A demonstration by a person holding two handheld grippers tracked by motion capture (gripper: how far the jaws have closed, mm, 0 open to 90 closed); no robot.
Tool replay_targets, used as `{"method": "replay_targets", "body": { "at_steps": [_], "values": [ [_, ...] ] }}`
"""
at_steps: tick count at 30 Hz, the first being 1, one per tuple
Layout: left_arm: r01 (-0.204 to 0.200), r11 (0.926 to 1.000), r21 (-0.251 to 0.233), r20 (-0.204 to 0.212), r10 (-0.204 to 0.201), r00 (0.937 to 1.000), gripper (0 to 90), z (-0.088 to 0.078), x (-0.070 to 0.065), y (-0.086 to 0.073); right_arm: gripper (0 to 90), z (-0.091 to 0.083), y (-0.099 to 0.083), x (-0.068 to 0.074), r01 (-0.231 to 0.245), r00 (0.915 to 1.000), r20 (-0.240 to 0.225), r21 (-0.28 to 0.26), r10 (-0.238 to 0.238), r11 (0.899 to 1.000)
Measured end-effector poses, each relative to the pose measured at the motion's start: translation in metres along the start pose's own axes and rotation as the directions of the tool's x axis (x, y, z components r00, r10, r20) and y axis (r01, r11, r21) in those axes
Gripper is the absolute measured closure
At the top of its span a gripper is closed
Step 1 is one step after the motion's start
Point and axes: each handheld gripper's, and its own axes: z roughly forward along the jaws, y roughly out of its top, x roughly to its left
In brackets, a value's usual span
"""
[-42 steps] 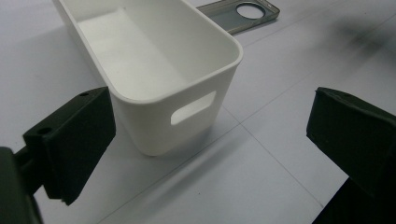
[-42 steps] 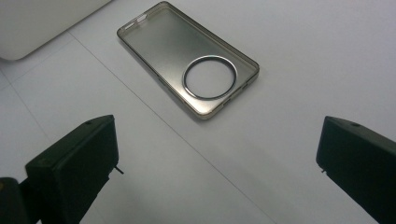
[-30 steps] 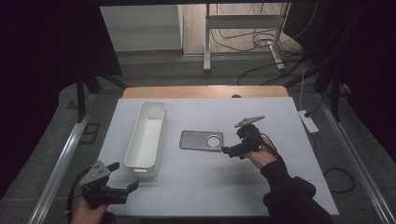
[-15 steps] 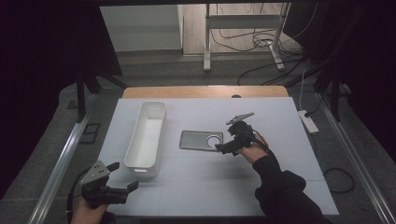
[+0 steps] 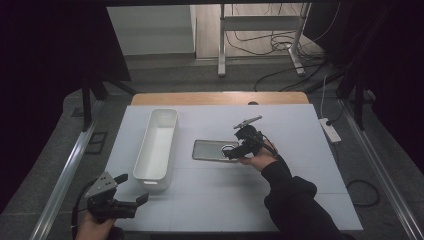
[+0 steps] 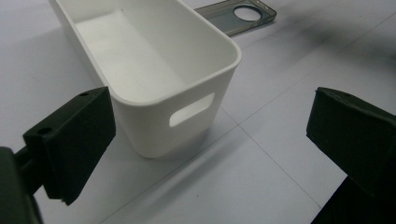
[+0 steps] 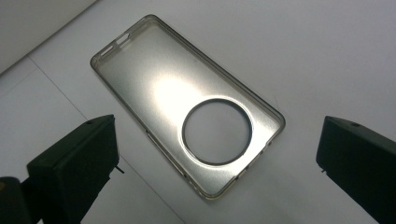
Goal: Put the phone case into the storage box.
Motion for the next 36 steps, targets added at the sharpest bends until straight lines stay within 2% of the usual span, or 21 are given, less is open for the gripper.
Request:
{"method": "replay_targets", "body": {
  "at_steps": [2, 7, 12, 16, 18, 25, 27, 36],
  "values": [
    [-0.001, 1.0, 0.0, 0.0, 0.001, 1.0, 2.2, 0.0, 0.0, 0.0, 1.4, 0.001, 0.001, 0.0, 0.003, 1.0, 0.002, 0.0, -0.003, 1.0],
    [-0.002, 1.0, 0.0, 0.002, 0.002, 1.0, 2.2, 0.0, 0.0, 0.0, 17.4, 0.008, 0.003, 0.0, 0.003, 1.0, 0.002, 0.023, -0.003, 1.0],
    [-0.006, 1.0, 0.001, 0.002, 0.006, 1.0, 2.3, 0.0, 0.0, 0.0, 38.7, 0.01, 0.006, 0.0, 0.01, 1.0, 0.0, 0.033, -0.01, 0.999],
    [-0.008, 1.0, 0.001, 0.002, 0.008, 1.0, 2.5, 0.0, 0.0, 0.0, 55.9, 0.011, 0.008, 0.0, 0.041, 0.9992, 0.001, 0.043, -0.041, 0.998],
    [-0.01, 0.9999, 0.003, 0.001, 0.01, 0.9999, 2.5, 0.0, -0.001, 0.0, 58.9, 0.012, 0.008, 0.0, 0.043, 0.9991, -0.002, 0.043, -0.043, 0.998],
    [-0.012, 0.9999, 0.004, 0.002, 0.012, 0.9999, 2.5, 0.001, -0.001, 0.001, 89.9, 0.018, 0.009, 0.002, 0.066, 0.9976, -0.023, 0.047, -0.065, 0.997],
    [-0.014, 0.9999, 0.005, 0.002, 0.014, 0.9999, 2.5, 0.001, -0.001, 0.001, 90.0, 0.019, 0.009, 0.002, 0.064, 0.9975, -0.033, 0.04, -0.063, 0.997],
    [-0.017, 0.9998, 0.008, 0.001, 0.017, 0.9999, 2.5, 0.001, -0.001, 0.001, 90.0, 0.028, 0.004, 0.004, 0.073, 0.9962, -0.051, 0.074, -0.07, 0.995]
  ]
}}
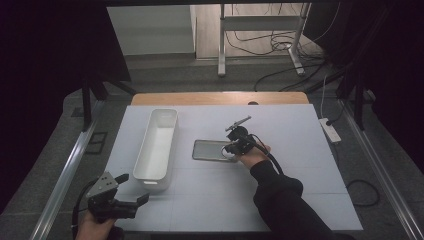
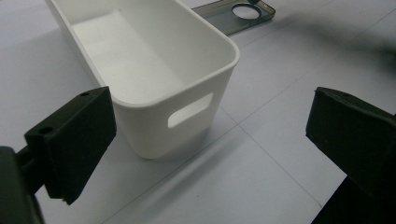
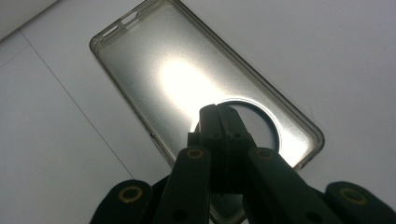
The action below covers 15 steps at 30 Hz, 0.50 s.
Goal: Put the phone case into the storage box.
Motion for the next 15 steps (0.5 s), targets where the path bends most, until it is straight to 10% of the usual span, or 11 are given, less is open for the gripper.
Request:
{"method": "replay_targets", "body": {
  "at_steps": [15],
  "values": [
    [-0.004, 1.0, 0.003, -0.003, 0.004, 1.0, 2.6, 0.0, -0.001, 0.0, 89.9, 0.014, -0.005, 0.013, 0.026, 0.9995, -0.019, 0.028, -0.026, 0.999]
  ]
}}
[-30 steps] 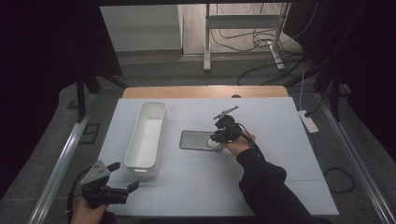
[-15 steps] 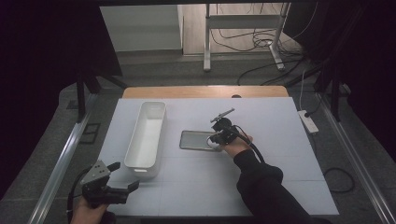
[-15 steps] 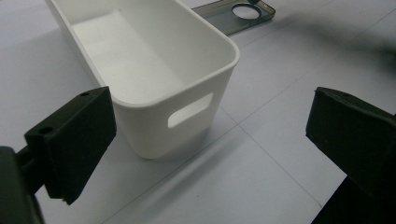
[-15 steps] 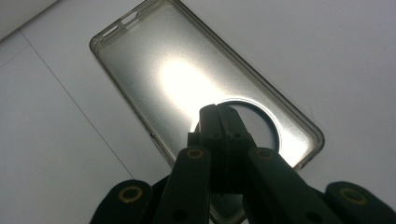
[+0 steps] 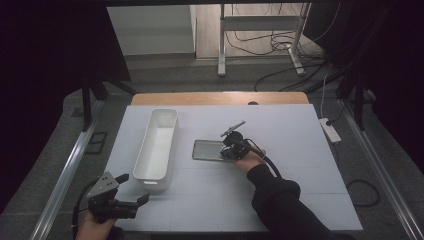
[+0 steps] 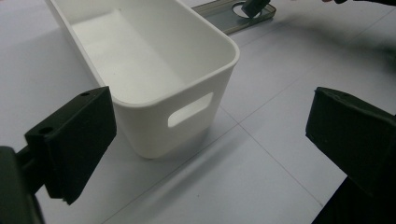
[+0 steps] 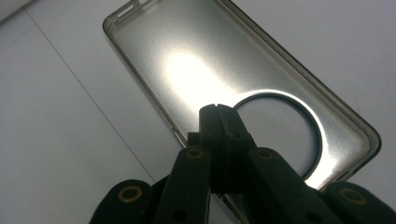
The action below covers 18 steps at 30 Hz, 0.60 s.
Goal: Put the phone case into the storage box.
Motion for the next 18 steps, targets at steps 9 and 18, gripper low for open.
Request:
{"method": "replay_targets", "body": {
  "at_steps": [9, 18],
  "values": [
    [-0.001, 1.0, 0.002, -0.002, 0.001, 1.0, 2.6, 0.0, 0.0, 0.0, 90.0, -0.003, -0.008, 0.0, 0.005, 1.0, 0.006, 0.015, -0.005, 1.0],
    [-0.002, 1.0, 0.004, -0.002, 0.002, 1.0, 2.7, 0.001, -0.001, 0.0, 90.0, -0.013, -0.021, 0.001, -0.007, 1.0, 0.007, 0.024, 0.007, 1.0]
  ]
}}
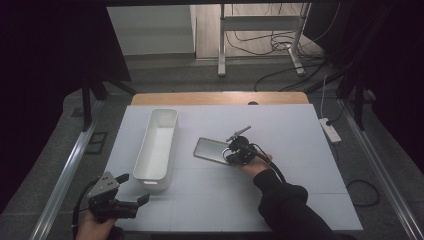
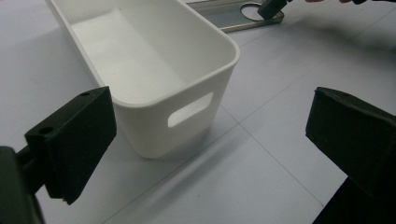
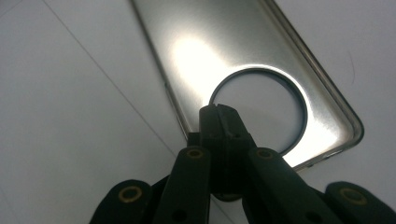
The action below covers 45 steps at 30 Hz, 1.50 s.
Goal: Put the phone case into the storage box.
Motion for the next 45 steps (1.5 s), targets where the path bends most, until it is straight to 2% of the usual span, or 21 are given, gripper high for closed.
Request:
{"method": "replay_targets", "body": {
  "at_steps": [6, 17, 28, 33, 36, 37, 42, 44, 45],
  "values": [
    [-0.003, 1.0, 0.002, -0.002, 0.003, 1.0, 2.7, 0.0, 0.0, 0.0, 90.0, -0.007, -0.009, 0.003, 0.011, 0.9998, 0.017, 0.023, -0.011, 1.0],
    [0.0, 1.0, 0.001, -0.004, 0.0, 1.0, 2.7, 0.001, 0.0, 0.0, 90.0, -0.018, -0.023, -0.001, 0.007, 0.9995, 0.029, 0.041, -0.008, 0.999],
    [0.003, 1.0, 0.004, -0.005, -0.003, 1.0, 2.7, 0.001, 0.0, 0.001, 90.0, -0.04, -0.049, -0.019, -0.039, 0.9979, 0.054, 0.059, 0.036, 0.998],
    [0.003, 1.0, 0.007, -0.005, -0.003, 1.0, 2.7, 0.002, -0.001, 0.001, 90.0, -0.048, -0.059, -0.034, -0.074, 0.9947, 0.076, 0.052, 0.07, 0.996],
    [0.005, 1.0, 0.007, -0.005, -0.005, 1.0, 2.7, 0.002, -0.001, 0.001, 90.0, -0.05, -0.062, -0.039, -0.084, 0.9933, 0.083, 0.047, 0.08, 0.995],
    [0.004, 1.0, 0.008, -0.005, -0.004, 1.0, 2.7, 0.002, 0.0, 0.001, 89.9, -0.052, -0.063, -0.047, -0.101, 0.9908, 0.095, 0.041, 0.097, 0.994],
    [0.005, 1.0, 0.007, -0.005, -0.005, 1.0, 2.8, 0.002, 0.0, 0.001, 90.0, -0.053, -0.063, -0.056, -0.119, 0.9877, 0.106, 0.032, 0.115, 0.992],
    [0.005, 1.0, 0.007, -0.005, -0.005, 1.0, 2.8, 0.002, 0.0, 0.001, 89.9, -0.053, -0.062, -0.055, -0.118, 0.9867, 0.115, 0.024, 0.115, 0.993],
    [0.006, 0.9999, 0.008, -0.004, -0.006, 1.0, 2.8, 0.002, 0.0, 0.001, 89.9, -0.054, -0.061, -0.052, -0.103, 0.9895, 0.104, 0.016, 0.101, 0.995]
  ]
}}
